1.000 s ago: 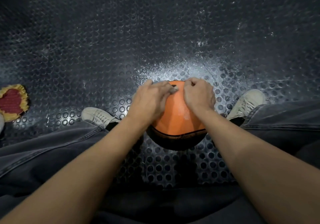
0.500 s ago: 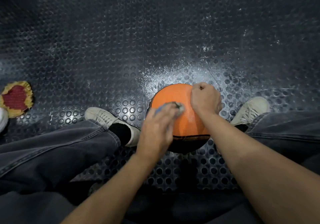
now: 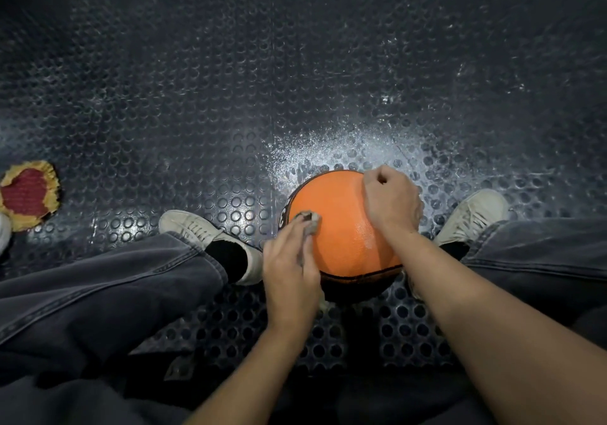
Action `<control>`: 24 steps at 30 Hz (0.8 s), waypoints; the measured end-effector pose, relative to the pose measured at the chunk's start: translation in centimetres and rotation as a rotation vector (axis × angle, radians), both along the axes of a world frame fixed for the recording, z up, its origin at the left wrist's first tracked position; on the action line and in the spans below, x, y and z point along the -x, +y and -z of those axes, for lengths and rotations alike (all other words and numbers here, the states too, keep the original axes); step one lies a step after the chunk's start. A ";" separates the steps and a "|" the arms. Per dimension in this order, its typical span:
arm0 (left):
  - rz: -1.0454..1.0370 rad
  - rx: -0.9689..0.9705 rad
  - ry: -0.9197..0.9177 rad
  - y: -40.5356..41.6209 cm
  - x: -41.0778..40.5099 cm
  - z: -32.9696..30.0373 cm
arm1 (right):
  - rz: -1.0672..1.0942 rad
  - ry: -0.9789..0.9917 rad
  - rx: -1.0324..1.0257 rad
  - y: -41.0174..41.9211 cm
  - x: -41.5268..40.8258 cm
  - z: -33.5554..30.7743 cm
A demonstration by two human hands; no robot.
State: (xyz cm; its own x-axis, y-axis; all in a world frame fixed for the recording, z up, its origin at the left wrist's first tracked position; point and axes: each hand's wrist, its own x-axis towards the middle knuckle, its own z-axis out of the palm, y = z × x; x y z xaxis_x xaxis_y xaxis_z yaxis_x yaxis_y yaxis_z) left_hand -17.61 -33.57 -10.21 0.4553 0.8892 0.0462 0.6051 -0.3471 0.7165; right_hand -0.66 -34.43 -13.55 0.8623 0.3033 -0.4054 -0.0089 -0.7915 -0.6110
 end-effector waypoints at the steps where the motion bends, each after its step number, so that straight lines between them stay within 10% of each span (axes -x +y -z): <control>1: -0.042 0.034 0.001 0.9 -0.8 -0.2 | -0.034 -0.006 -0.008 0.0 0.1 0.1; 5: 0.069 0.336 0.228 9.1 -6.4 -0.2 | -0.113 -0.064 -0.057 -0.2 1.4 -0.5; 12: 0.526 -0.150 0.160 3.4 -0.8 -1.0 | -0.082 0.015 -0.017 -2.0 1.2 -1.4; 18: 0.366 0.079 0.391 7.8 -7.1 -0.4 | -0.285 -0.039 -0.057 -1.4 2.7 -1.6; 24: 0.580 -0.112 0.221 4.1 -0.7 -1.7 | -0.302 -0.003 0.076 -0.6 1.7 -2.0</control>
State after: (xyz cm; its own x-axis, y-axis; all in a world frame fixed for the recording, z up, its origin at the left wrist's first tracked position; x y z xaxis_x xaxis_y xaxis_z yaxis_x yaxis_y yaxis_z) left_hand -16.96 -29.44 -8.50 0.8712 0.4903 -0.0253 0.4258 -0.7289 0.5360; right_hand -2.35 -35.05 -11.59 0.7388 0.5153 -0.4343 0.2356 -0.8013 -0.5499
